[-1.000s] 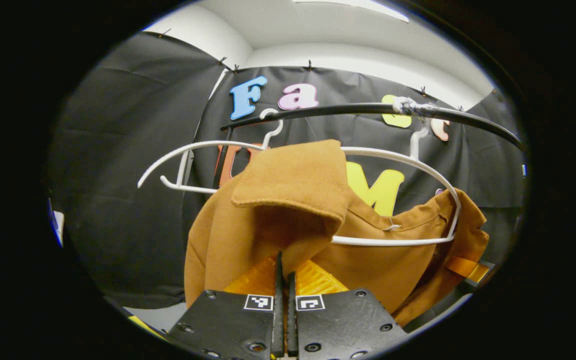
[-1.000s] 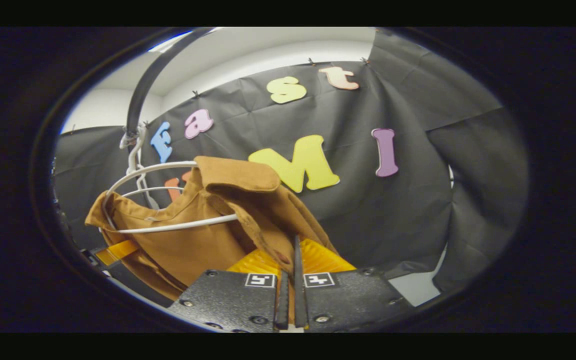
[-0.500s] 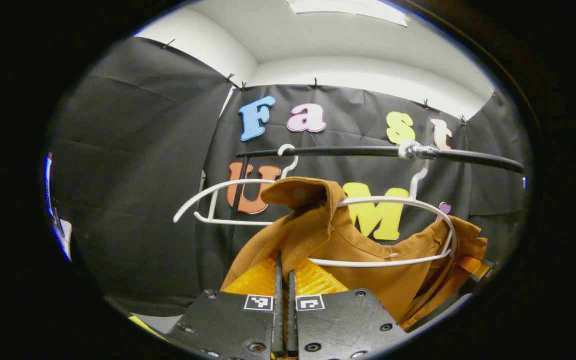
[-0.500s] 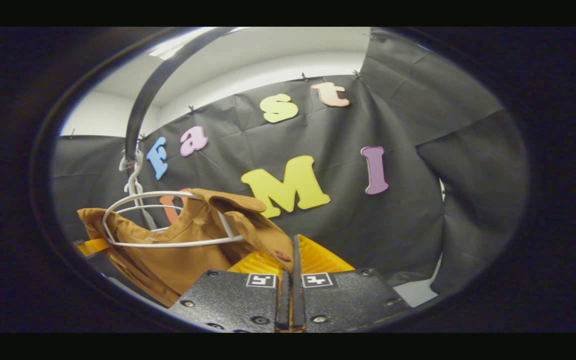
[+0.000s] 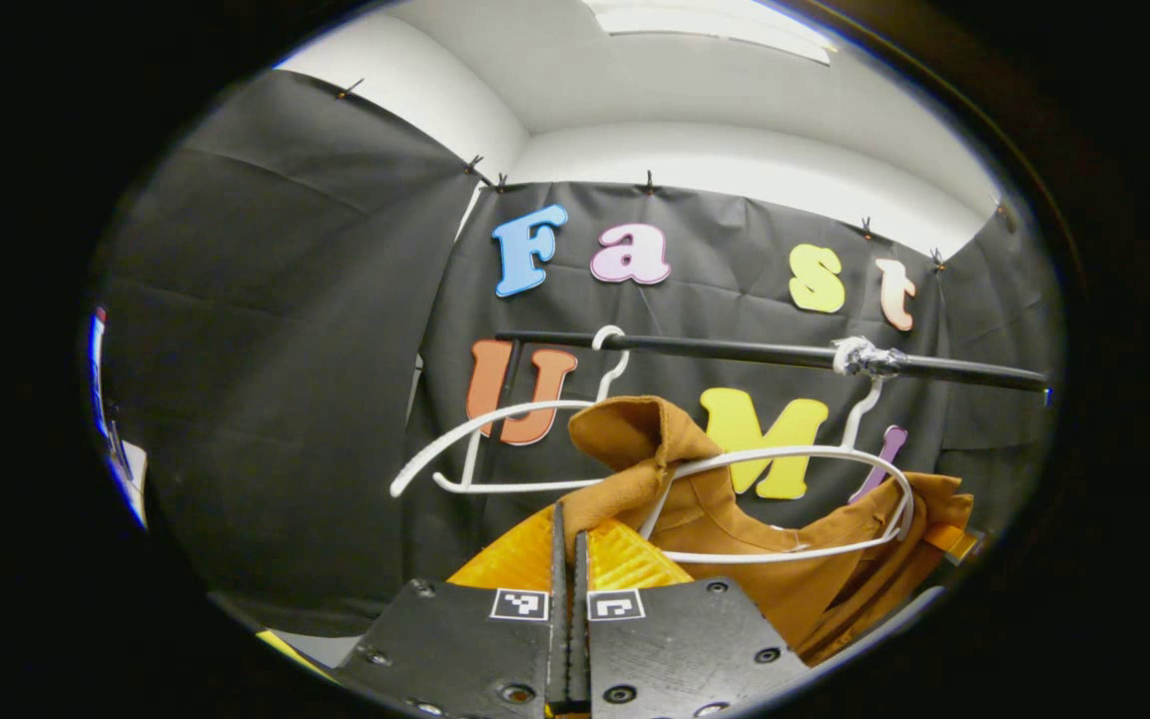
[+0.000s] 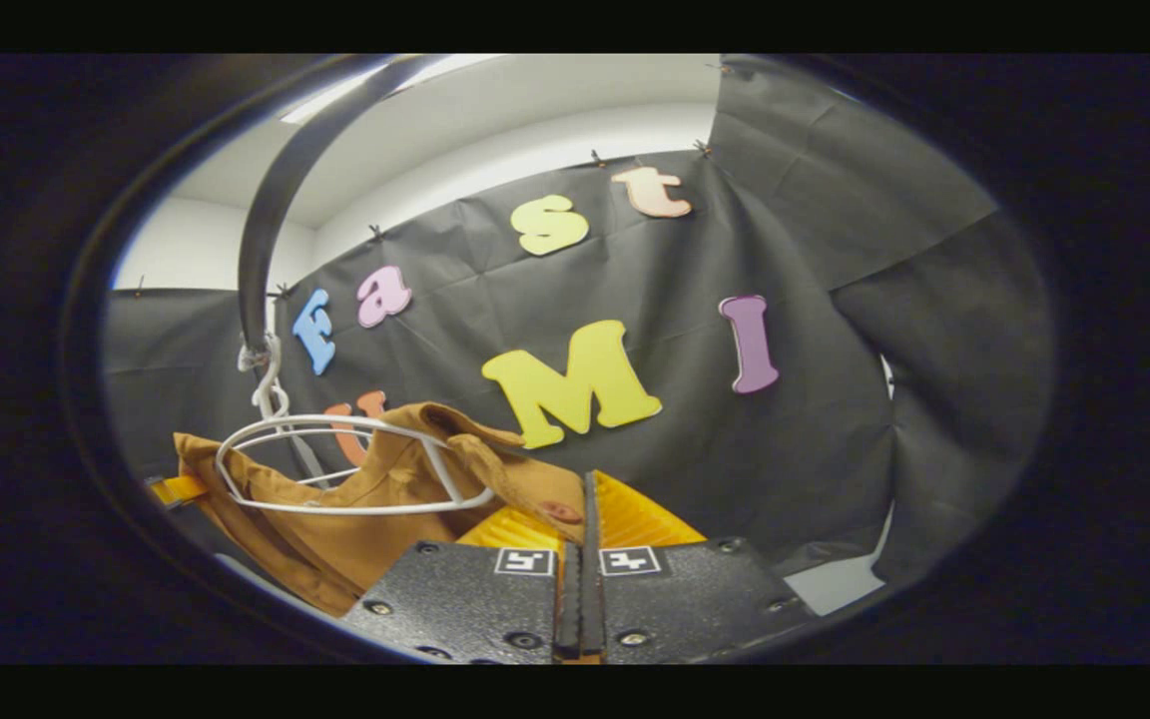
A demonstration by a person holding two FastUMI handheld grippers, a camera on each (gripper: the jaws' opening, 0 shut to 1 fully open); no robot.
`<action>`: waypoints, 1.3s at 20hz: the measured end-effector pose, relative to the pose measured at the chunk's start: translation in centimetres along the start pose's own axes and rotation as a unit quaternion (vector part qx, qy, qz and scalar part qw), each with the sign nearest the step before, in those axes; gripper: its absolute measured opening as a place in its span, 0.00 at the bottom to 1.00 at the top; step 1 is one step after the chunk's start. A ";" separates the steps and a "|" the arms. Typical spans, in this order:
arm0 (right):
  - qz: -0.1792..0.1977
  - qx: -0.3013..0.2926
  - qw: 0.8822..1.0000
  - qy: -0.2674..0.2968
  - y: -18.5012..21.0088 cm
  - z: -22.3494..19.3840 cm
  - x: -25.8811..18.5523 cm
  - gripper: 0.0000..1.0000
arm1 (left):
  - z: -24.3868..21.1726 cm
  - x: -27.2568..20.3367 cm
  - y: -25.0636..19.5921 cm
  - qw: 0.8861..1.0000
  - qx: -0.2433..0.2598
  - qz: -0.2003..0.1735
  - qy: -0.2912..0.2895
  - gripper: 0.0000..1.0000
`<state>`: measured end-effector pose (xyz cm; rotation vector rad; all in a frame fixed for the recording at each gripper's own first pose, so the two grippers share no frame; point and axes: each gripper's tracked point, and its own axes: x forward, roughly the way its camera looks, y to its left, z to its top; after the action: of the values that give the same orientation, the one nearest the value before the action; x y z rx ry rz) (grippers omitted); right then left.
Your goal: Grasp the clothes on the hanger with both hands and then place them into the laundry hamper below.
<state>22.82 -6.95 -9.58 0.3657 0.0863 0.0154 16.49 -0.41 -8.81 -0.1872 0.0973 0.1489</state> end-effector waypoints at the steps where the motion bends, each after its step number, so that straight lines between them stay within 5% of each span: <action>1: 0.003 0.021 1.000 0.008 0.0 -0.4 0.3 0.04 | 0.1 0.1 0.2 1.000 -0.006 0.002 -0.002 0.00; 2: 0.008 0.044 0.999 0.020 0.4 -1.0 0.5 0.04 | 0.1 0.3 0.4 1.000 -0.016 0.004 0.001 0.06; 3: 0.012 0.063 0.997 0.033 0.5 -1.5 0.9 0.04 | 0.0 0.5 0.7 1.000 -0.022 0.008 0.003 0.00; 17: 0.029 0.201 0.974 0.100 -2.6 -2.6 5.4 0.04 | -1.8 2.5 4.3 0.997 -0.064 0.012 0.039 0.00; 26: 0.006 0.185 0.973 0.136 -4.3 -6.8 3.8 0.04 | -5.7 1.0 5.9 0.995 -0.064 0.003 0.080 0.00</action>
<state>25.97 -8.40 -17.74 0.7354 0.3622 0.0614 16.08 4.38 -15.50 -0.3261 0.2479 0.1454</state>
